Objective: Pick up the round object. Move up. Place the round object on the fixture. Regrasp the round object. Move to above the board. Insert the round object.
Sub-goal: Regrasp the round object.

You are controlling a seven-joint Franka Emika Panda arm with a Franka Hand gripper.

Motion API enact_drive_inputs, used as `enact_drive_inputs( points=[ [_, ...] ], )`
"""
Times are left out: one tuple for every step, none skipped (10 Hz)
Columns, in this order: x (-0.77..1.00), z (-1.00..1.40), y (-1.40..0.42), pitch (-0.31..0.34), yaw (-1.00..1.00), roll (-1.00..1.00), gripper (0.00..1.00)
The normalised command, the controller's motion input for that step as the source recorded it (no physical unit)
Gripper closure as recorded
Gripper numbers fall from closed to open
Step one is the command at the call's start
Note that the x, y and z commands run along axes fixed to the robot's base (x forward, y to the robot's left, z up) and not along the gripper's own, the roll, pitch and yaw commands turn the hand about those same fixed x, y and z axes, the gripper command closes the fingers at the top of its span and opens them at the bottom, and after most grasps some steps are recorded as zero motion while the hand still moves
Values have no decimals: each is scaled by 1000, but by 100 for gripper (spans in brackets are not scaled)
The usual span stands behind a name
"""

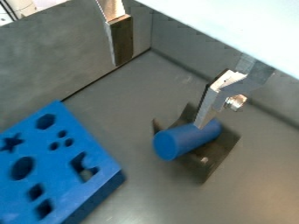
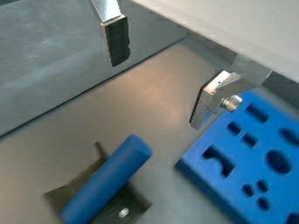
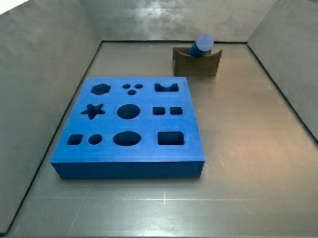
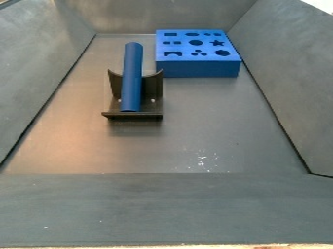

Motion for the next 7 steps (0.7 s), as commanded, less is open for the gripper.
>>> enact_drive_inputs(
  points=[
    [1, 7, -20, 8, 27, 1000, 0],
    [3, 5, -17, 13, 29, 1000, 0],
    [15, 2, -20, 20, 31, 1000, 0],
    [22, -2, -19, 25, 32, 1000, 0],
    [39, -4, -25, 34, 36, 1000, 0],
    [51, -6, -27, 44, 39, 1000, 0],
    [68, -8, -30, 61, 45, 1000, 0]
  ],
)
